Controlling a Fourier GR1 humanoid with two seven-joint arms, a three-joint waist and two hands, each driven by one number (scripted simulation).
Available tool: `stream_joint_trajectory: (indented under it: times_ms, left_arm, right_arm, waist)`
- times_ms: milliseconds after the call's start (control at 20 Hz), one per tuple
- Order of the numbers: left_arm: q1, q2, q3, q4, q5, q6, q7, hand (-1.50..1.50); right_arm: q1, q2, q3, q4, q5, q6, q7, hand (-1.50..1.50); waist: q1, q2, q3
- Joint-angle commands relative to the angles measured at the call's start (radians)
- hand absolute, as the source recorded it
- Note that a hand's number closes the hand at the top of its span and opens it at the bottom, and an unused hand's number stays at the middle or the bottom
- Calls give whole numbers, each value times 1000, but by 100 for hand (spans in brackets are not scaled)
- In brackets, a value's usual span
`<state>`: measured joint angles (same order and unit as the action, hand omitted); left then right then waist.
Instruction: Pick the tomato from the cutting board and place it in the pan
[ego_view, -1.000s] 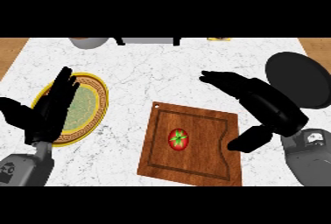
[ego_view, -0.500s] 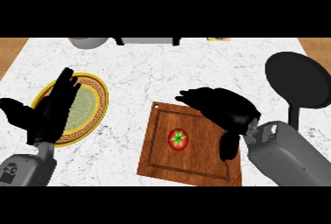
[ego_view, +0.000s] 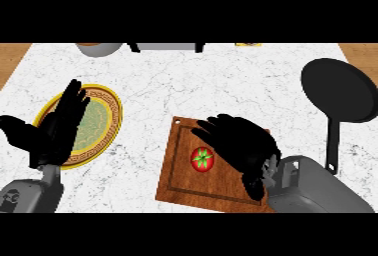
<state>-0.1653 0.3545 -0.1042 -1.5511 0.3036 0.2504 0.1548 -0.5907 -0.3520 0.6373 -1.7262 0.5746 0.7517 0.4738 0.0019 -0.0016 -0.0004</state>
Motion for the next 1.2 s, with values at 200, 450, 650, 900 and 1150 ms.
stream_joint_trajectory:
  times_ms: [200,450,650,900,1150]
  left_arm:
    - [13,-26,21,-26,-39,-17,28,0]
    - [-7,-26,82,-5,-17,-79,28,0]
    - [49,-79,19,-92,-79,-17,74,0]
    - [-5,-41,109,-27,-40,-107,69,0]
    - [32,-83,79,-93,-84,-78,99,0]
  right_arm:
    - [29,136,41,-78,154,60,125,-150]
    - [44,229,59,-4,228,32,80,-150]
    - [-23,250,-13,76,238,113,85,-150]
    - [52,259,33,130,355,25,62,-150]
    - [30,327,28,305,412,-80,-30,-150]
  waist:
    - [0,0,0]
    - [1,1,0]
    - [5,0,0]
    - [1,1,0]
    - [7,2,1]
